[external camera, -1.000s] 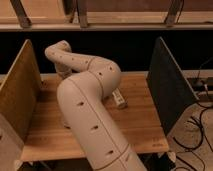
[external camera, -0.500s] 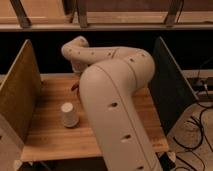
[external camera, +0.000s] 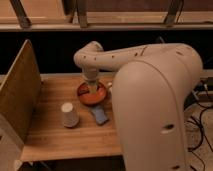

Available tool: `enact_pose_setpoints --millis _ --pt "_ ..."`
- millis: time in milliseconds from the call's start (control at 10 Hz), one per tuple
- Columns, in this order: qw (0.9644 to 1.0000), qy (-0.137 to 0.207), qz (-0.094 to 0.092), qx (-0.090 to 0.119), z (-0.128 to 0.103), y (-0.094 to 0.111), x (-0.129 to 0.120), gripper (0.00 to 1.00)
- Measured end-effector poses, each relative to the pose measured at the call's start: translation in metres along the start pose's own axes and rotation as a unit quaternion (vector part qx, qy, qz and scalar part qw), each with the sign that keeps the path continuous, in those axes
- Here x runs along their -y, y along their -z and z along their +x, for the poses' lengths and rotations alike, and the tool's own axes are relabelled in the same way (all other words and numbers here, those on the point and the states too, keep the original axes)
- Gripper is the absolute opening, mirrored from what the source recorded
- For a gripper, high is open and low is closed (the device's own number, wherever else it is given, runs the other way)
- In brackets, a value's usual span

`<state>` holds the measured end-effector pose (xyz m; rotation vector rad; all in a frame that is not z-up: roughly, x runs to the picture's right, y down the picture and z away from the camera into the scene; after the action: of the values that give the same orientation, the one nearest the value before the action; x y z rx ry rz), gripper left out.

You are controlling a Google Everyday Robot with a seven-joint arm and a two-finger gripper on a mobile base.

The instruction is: Place the pepper on the white sponge

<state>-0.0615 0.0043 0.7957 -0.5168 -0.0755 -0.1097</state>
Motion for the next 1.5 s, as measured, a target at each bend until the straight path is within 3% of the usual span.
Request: enact_pose_setpoints --millis 200,700,800,1000,1200,1500 --pt "0.9999 -0.013 -0.002 0.002 0.006 0.003 -0.012 0.00" --pt "0.9999 -0.013 -0.004 0.003 0.003 0.001 -0.012 0.00" --pt "0.9996 -0.026 -0.008 -0.001 0.010 -0.001 -0.014 0.00" --pt "0.9968 -0.075 -0.026 -0.003 0.037 -0.011 -0.033 0.00" --pt "0.9917 -0.119 -0.049 0.001 0.058 -0.025 -0.056 0.00" --pt "0.9865 -0.142 -0.082 0.009 0.063 -0.054 -0.076 0.00"
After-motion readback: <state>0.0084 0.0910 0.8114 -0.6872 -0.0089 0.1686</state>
